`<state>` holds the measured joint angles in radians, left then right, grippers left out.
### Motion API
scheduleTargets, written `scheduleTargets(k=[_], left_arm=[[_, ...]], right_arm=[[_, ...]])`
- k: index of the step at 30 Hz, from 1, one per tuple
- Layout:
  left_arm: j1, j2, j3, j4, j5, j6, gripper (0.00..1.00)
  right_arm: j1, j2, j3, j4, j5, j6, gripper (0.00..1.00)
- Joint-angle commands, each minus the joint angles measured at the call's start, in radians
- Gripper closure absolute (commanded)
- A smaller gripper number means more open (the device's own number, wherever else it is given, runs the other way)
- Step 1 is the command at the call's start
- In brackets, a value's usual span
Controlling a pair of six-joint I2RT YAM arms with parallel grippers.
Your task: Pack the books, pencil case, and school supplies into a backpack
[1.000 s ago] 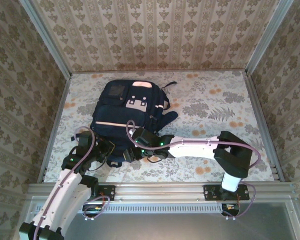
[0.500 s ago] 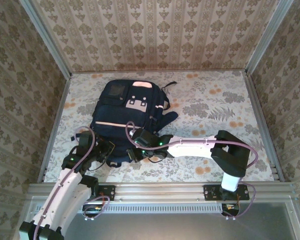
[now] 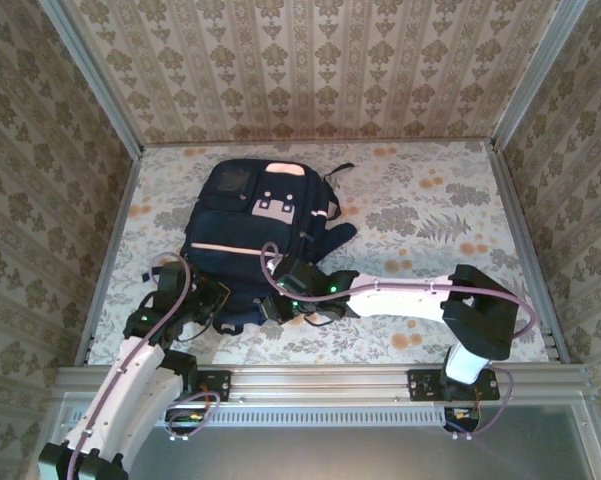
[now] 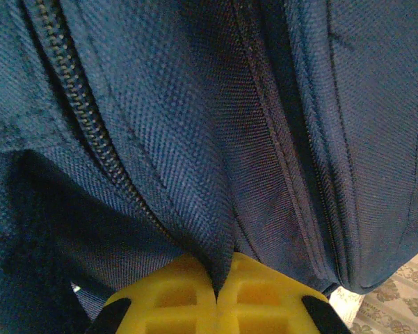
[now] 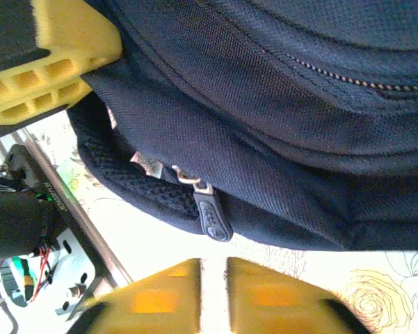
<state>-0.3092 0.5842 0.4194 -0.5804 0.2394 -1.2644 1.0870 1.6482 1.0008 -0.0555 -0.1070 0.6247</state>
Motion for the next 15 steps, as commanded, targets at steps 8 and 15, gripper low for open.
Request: scheduleTargets(k=[8,15], left_arm=[[-0.014,-0.033,0.094,0.025,0.029,-0.018,0.96],[-0.025,-0.031,0.101,0.021,0.018,-0.022,0.96]], right_arm=[[0.008,-0.110,-0.287,0.524,0.107,-0.135,0.43],[0.008,-0.066,-0.225,0.502,0.057,-0.160,0.49]])
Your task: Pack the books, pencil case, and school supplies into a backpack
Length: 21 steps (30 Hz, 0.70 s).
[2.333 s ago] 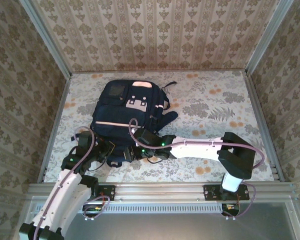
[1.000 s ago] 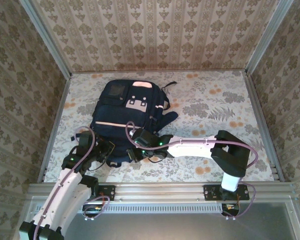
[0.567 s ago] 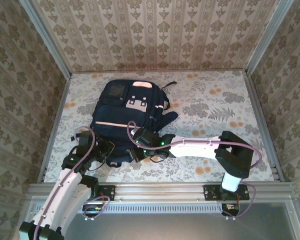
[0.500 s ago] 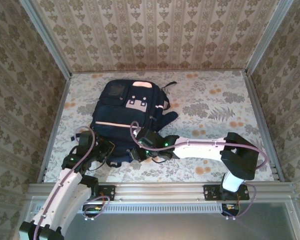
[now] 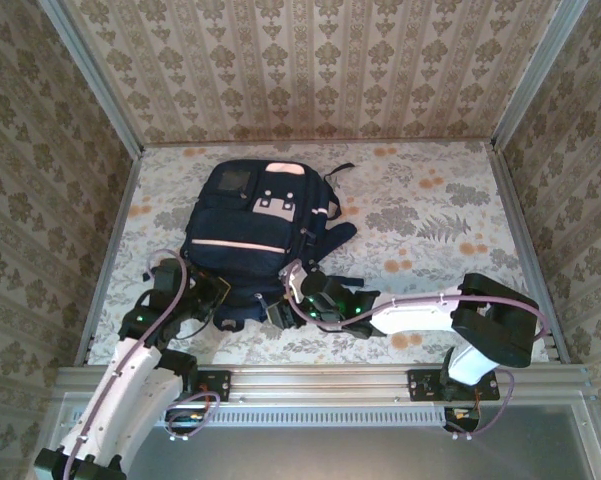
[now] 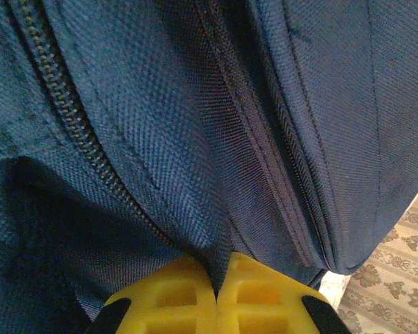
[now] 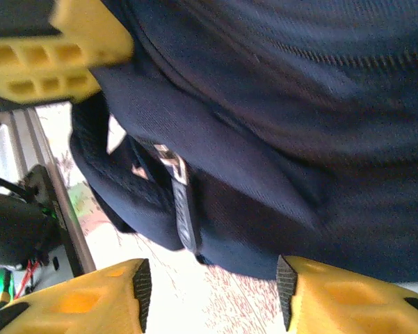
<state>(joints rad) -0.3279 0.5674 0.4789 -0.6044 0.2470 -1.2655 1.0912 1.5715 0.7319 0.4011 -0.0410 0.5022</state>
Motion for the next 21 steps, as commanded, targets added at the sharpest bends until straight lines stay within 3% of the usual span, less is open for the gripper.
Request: scheduleTargets(k=[1,16,21], left_arm=[[-0.009,-0.015,0.039,0.048,0.012,-0.023,0.96],[-0.020,-0.002,0.049,0.048,0.005,-0.022,0.96],[-0.020,-0.001,0.044,0.046,-0.003,-0.015,0.96]], right_arm=[[0.004,0.020,0.057,0.040,-0.024,-0.037,0.50],[0.004,0.129,0.166,-0.057,-0.074,-0.010,0.55],[0.004,0.143,0.187,-0.104,-0.052,-0.013,0.78]])
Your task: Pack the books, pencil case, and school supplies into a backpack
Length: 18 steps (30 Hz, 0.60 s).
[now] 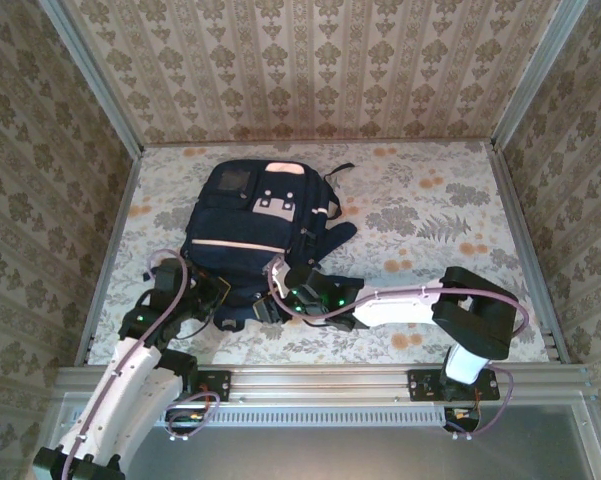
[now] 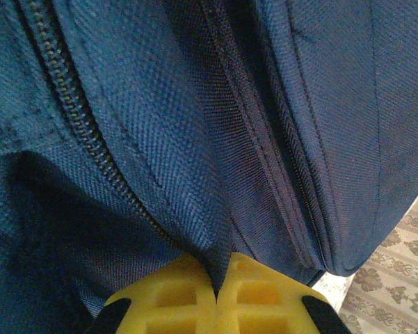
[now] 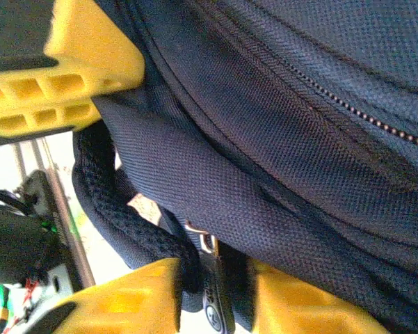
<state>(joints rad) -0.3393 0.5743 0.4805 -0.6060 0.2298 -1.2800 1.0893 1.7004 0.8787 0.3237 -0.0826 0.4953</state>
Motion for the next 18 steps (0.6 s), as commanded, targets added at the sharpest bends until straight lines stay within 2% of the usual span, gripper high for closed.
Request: scheduleTargets(k=[1,5,10,18], left_arm=[[-0.009,-0.008,0.041,0.048,0.013,-0.002,0.96],[-0.009,-0.009,0.035,0.046,0.004,0.008,0.96],[-0.007,-0.008,0.026,0.037,-0.016,0.027,0.96],[-0.007,-0.016,0.021,0.021,-0.037,0.038,0.96]], right_arm=[[0.006,0.009,0.039,-0.035,-0.005,-0.010,0.82],[0.002,-0.035,0.007,-0.051,0.031,-0.012,0.92],[-0.002,-0.090,-0.029,-0.084,0.045,-0.019,0.99],[-0.022,-0.107,-0.029,-0.172,0.050,-0.031,0.99]])
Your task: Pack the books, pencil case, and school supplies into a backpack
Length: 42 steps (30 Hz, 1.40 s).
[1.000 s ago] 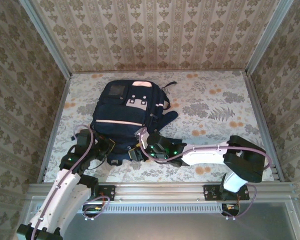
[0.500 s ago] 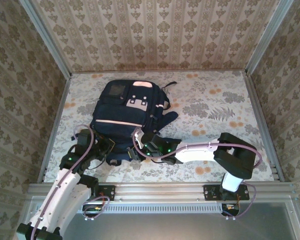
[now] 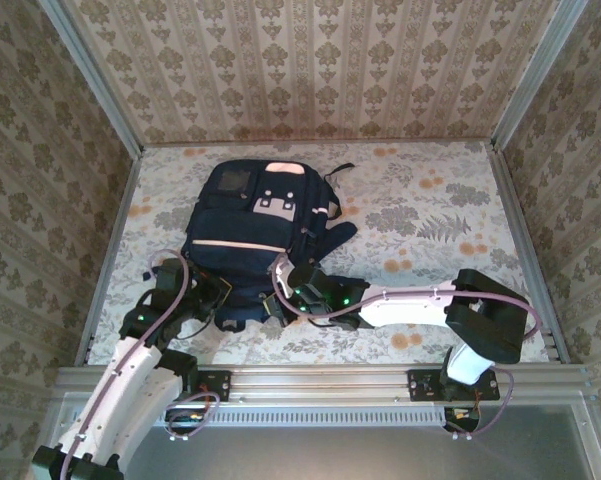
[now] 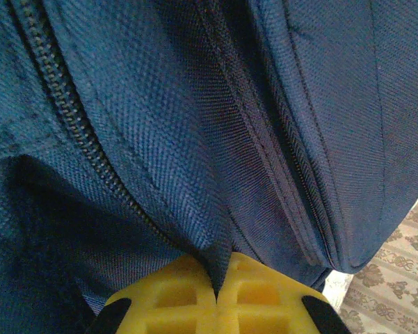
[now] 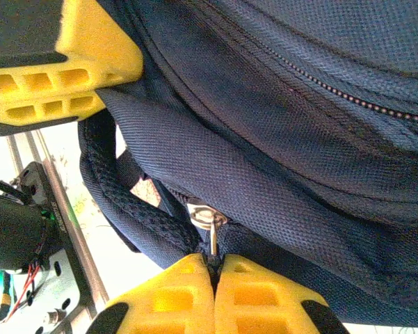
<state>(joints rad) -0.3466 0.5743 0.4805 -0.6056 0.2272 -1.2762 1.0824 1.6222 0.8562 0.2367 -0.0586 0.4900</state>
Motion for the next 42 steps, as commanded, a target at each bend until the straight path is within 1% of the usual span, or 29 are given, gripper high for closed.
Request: scheduleTargets(k=[1,8,13,18,23,26,29,37,40,42], left_arm=[[0.001,-0.020,0.021,0.017,-0.037,0.037,0.96],[0.001,-0.032,0.024,-0.005,-0.042,0.047,0.96],[0.000,-0.045,0.021,-0.013,-0.043,0.046,0.96],[0.001,-0.049,0.024,-0.017,-0.042,0.049,0.96],[0.001,-0.051,0.026,-0.021,-0.041,0.051,0.96],[0.001,-0.051,0.025,-0.019,-0.040,0.050,0.96],[0.001,-0.049,0.024,-0.017,-0.039,0.052,0.96],[0.001,-0.033,0.018,0.010,-0.021,0.058,0.96],[0.001,-0.021,0.018,0.023,-0.007,0.066,0.94],[0.000,-0.011,0.014,0.041,0.002,0.069,0.91]], right_arm=[[-0.018,-0.028,-0.001,-0.103,0.027,-0.032,0.99],[-0.047,-0.013,0.063,-0.262,0.042,-0.076,0.99],[-0.085,-0.007,0.088,-0.322,0.044,-0.091,0.99],[-0.145,0.011,0.108,-0.374,0.057,-0.085,0.97],[-0.217,0.028,0.128,-0.425,0.104,-0.050,0.96],[-0.262,0.042,0.140,-0.449,0.126,-0.013,0.96],[-0.293,0.058,0.157,-0.467,0.116,0.020,0.96],[-0.305,0.072,0.189,-0.508,0.140,0.043,0.94],[-0.318,0.050,0.167,-0.502,0.165,0.064,0.94],[-0.336,0.034,0.148,-0.490,0.149,0.073,0.95]])
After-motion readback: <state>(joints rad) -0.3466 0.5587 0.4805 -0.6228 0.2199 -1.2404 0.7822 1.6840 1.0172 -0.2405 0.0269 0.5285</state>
